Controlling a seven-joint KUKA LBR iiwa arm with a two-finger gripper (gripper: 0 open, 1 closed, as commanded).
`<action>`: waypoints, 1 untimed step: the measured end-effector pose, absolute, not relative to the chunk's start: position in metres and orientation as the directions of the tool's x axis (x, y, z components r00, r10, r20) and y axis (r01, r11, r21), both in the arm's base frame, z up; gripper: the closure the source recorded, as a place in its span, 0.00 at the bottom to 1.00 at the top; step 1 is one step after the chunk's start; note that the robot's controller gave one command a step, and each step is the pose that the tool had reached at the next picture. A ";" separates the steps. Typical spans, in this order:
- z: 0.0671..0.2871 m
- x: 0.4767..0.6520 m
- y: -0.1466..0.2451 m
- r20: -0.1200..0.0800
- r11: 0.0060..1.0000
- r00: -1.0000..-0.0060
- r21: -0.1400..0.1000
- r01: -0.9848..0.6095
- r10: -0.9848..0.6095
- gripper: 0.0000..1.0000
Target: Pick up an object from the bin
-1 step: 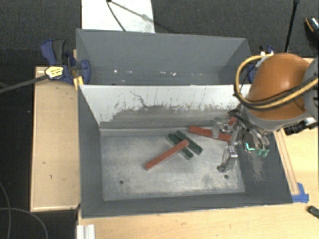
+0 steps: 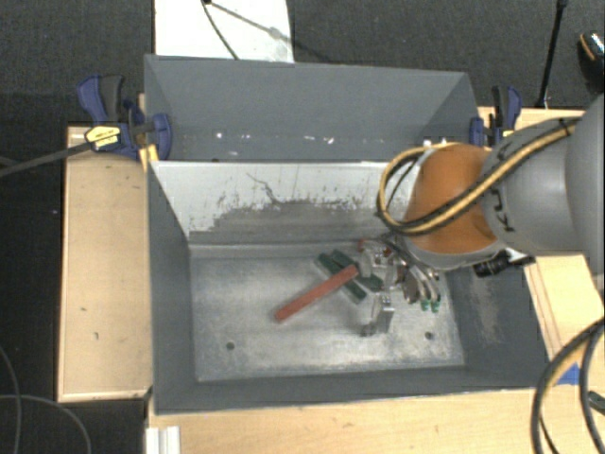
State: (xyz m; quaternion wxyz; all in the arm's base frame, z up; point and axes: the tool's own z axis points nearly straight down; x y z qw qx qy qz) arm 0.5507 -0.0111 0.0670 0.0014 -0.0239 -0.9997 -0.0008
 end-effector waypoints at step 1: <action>0.071 0.559 0.073 -0.007 0.976 -0.976 0.003 -0.219 -0.219 0.00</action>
Offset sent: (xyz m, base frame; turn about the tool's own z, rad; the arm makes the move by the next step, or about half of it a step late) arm 0.0071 0.0812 0.0030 -0.2663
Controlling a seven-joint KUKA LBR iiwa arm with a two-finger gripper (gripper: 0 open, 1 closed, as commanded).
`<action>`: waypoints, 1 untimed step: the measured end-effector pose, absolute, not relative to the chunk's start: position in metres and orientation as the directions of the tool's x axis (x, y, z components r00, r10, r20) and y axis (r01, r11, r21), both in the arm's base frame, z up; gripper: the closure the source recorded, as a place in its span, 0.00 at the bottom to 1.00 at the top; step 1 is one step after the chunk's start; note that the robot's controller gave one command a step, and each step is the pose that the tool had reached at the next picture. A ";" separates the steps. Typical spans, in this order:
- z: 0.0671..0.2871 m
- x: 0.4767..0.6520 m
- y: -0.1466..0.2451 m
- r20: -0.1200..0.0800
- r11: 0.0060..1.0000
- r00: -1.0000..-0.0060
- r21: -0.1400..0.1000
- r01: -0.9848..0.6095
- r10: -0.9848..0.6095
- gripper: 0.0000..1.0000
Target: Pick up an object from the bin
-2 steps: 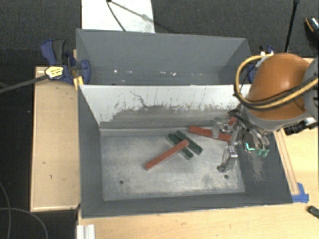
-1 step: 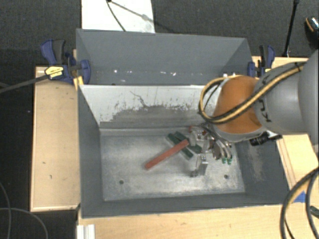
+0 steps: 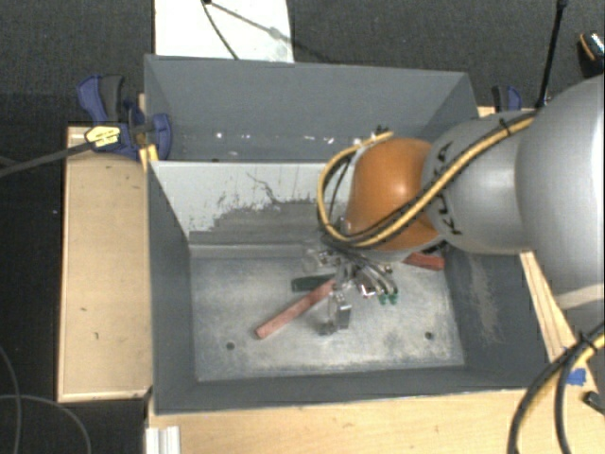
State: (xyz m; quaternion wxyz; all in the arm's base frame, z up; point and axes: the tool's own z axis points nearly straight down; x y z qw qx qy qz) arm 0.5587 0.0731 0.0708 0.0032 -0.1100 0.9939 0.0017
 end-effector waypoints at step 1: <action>0.070 0.559 0.070 -0.005 0.976 -0.976 0.000 -0.216 -0.216 1.00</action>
Offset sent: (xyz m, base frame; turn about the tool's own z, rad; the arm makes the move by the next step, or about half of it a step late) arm 0.0000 0.0000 0.0000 0.0000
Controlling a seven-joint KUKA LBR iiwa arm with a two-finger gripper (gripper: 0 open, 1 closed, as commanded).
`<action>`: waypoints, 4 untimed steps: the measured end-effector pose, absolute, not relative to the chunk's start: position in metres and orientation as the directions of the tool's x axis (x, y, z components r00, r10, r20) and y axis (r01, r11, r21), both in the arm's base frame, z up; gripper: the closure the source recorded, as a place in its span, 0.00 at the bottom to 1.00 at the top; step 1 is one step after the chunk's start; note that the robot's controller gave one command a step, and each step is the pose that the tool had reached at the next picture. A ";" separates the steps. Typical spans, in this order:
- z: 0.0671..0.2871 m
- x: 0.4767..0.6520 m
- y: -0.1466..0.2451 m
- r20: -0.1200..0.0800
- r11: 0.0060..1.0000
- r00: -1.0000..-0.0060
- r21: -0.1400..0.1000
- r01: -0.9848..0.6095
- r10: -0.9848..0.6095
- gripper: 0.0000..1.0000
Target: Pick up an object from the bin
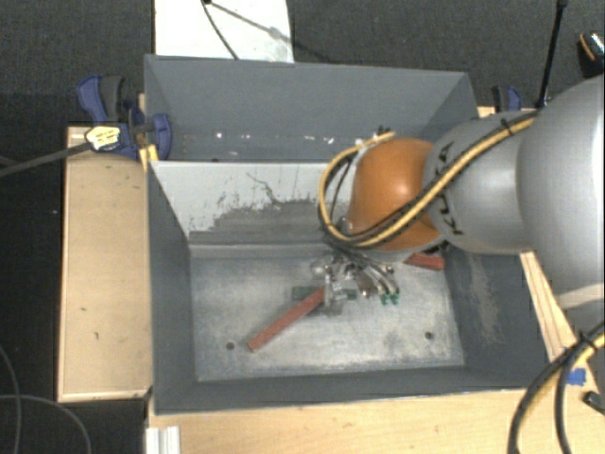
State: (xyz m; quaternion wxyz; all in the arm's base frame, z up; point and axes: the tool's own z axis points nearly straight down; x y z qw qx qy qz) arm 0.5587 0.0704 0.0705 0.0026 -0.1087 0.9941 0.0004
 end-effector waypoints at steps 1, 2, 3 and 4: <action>0.172 0.553 0.074 -0.010 0.974 -0.974 -0.001 -0.226 -0.226 1.00; 0.168 0.551 0.074 -0.002 0.974 -0.974 0.000 -0.226 -0.226 0.00; 0.077 0.563 0.154 0.003 0.936 -0.936 0.004 -0.351 -0.351 0.00; 0.070 0.534 0.190 0.001 0.923 -0.923 0.003 -0.386 -0.386 0.00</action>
Offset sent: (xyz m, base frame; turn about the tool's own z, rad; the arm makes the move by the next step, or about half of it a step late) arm -0.0080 0.0032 0.0969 -0.0145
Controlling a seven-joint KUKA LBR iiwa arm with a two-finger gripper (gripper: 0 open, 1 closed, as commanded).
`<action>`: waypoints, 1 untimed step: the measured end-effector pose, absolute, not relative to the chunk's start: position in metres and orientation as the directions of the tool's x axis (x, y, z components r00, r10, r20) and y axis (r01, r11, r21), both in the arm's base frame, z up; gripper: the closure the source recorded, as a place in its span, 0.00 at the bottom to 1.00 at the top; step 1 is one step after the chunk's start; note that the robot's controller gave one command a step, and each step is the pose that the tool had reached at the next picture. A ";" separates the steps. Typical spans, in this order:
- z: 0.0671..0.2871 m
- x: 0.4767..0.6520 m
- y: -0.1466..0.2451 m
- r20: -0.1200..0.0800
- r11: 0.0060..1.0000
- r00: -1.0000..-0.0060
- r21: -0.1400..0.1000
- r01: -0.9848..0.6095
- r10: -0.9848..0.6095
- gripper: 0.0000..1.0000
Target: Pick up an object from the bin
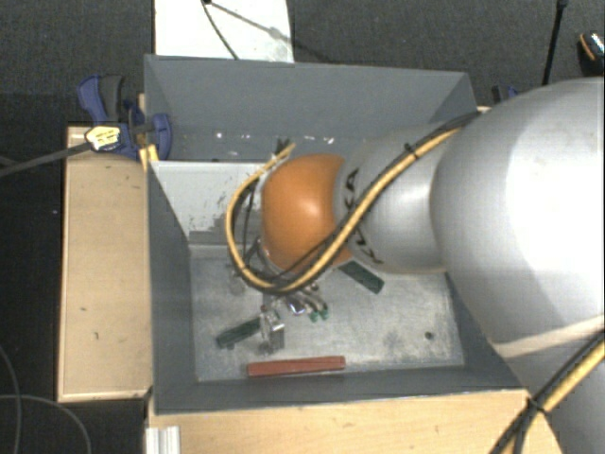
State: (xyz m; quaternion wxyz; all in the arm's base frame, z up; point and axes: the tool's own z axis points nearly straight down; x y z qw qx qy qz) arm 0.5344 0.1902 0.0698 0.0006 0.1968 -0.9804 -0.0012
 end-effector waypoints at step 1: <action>0.070 0.537 0.187 -0.002 0.925 -0.925 0.001 -0.381 -0.381 1.00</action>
Offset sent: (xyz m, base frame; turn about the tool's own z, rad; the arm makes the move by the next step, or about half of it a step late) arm 0.0000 0.0000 0.0000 0.0000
